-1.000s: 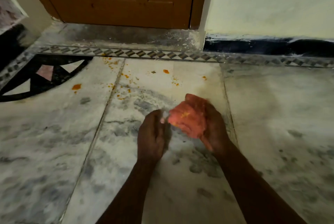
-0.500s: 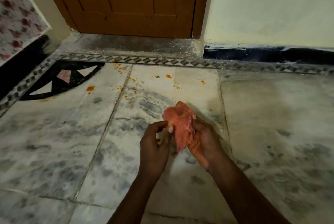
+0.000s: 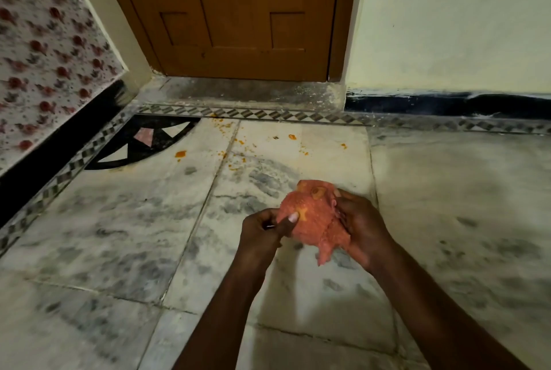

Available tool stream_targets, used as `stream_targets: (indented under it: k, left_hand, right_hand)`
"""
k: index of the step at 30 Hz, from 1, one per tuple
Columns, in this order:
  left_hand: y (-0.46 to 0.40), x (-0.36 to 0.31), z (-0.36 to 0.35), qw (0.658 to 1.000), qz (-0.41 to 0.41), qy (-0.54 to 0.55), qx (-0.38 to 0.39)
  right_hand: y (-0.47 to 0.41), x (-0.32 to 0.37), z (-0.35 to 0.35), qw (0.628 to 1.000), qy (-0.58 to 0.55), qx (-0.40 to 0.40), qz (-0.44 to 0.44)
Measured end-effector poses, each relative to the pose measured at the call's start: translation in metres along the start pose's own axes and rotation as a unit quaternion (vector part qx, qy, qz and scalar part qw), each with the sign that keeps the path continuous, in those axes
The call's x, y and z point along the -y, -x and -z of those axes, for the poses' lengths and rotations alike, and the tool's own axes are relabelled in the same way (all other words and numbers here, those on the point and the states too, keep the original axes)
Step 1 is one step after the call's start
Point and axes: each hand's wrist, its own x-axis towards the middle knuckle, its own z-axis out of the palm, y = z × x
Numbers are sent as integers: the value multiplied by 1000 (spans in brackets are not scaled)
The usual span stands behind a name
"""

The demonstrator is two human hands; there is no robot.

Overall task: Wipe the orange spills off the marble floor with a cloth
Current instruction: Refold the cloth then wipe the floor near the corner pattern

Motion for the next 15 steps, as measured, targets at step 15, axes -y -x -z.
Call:
stream_targets:
  k: [15]
  left_hand:
    - [10,-23,-6,987,-112,-113,25]
  right_hand:
    - [19,-21,-18,971,230,-38,53]
